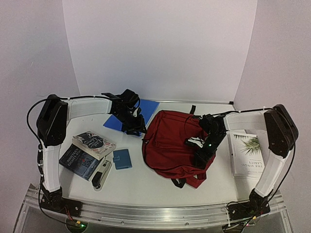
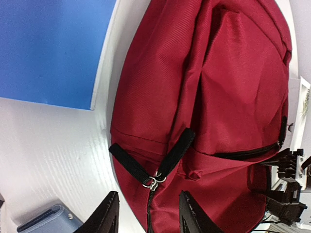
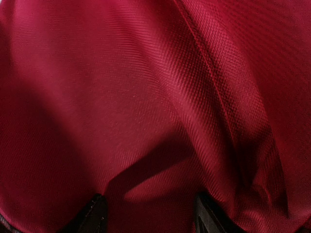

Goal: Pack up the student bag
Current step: Adjust the student bag at the center of the board.

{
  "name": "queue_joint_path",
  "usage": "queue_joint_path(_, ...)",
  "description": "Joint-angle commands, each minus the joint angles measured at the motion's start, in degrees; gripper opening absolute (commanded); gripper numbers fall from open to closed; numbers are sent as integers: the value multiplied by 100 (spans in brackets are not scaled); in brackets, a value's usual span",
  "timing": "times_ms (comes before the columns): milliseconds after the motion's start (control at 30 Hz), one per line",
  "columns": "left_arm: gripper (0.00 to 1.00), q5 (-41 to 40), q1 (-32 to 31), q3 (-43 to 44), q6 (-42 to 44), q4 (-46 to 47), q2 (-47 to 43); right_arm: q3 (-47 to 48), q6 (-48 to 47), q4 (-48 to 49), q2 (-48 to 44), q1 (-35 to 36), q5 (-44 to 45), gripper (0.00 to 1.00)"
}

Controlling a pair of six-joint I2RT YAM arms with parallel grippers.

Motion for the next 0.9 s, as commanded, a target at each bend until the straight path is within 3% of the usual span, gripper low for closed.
queue_joint_path(0,38,341,-38,325,401,180,-110,171,-326,-220,-127,-32,928,61)
queue_joint_path(267,28,742,-81,710,617,160,194,1301,4,-700,-705,-29,-426,68)
queue_joint_path(867,34,637,-91,1620,776,-271,1272,2550,560,-600,200,-215,-657,71)
